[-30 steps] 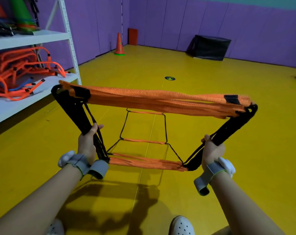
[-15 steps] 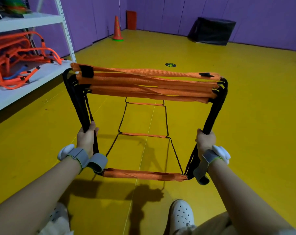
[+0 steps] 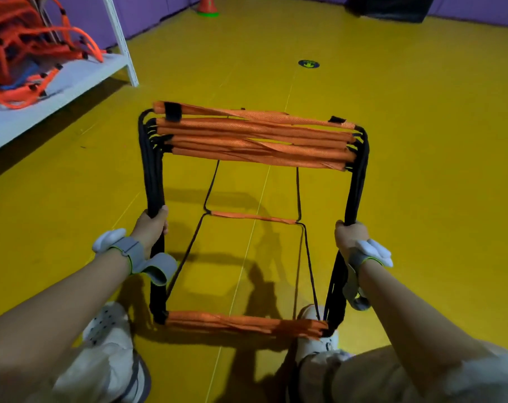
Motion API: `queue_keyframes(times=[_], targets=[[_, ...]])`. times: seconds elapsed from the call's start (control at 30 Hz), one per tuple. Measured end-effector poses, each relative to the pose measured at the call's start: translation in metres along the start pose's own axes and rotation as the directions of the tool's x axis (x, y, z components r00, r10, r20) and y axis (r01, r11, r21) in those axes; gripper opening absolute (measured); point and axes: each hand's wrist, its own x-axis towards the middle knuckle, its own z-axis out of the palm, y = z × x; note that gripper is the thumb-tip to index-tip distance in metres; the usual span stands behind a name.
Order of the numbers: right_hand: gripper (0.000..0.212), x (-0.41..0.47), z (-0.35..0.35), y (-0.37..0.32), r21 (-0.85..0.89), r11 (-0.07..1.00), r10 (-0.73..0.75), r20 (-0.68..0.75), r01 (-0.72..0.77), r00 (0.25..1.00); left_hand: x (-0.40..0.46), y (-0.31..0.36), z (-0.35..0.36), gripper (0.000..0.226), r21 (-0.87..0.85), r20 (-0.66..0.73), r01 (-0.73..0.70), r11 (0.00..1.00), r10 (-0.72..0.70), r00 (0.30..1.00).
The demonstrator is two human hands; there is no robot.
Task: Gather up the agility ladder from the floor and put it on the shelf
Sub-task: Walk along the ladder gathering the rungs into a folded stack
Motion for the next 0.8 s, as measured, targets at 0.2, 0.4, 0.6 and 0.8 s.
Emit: queue_keyframes(times=[0.2,0.4,0.6,0.8], targets=[[0.028,0.008,0.027,0.051,-0.106,0.98,0.177,0.058,-0.17,0.982,0.01,-0.043,0.02,0.039,0.186,0.0,0.134,0.973,-0.137,0.991],[0.027,0.021,0.064,0.051,-0.192,0.975,0.138,0.119,-0.114,0.983,0.037,-0.084,0.03,0.048,0.266,-0.116,0.25,0.931,-0.226,0.967],[0.032,0.042,0.108,0.064,-0.231,0.968,0.137,0.167,-0.097,0.976,0.072,-0.128,0.037,0.045,0.283,-0.101,0.374,0.883,-0.361,0.927],[0.019,0.062,0.139,0.091,-0.34,0.927,0.236,0.209,-0.156,0.949,0.102,-0.17,0.055,0.037,0.423,-0.133,0.46,0.78,-0.449,0.883]])
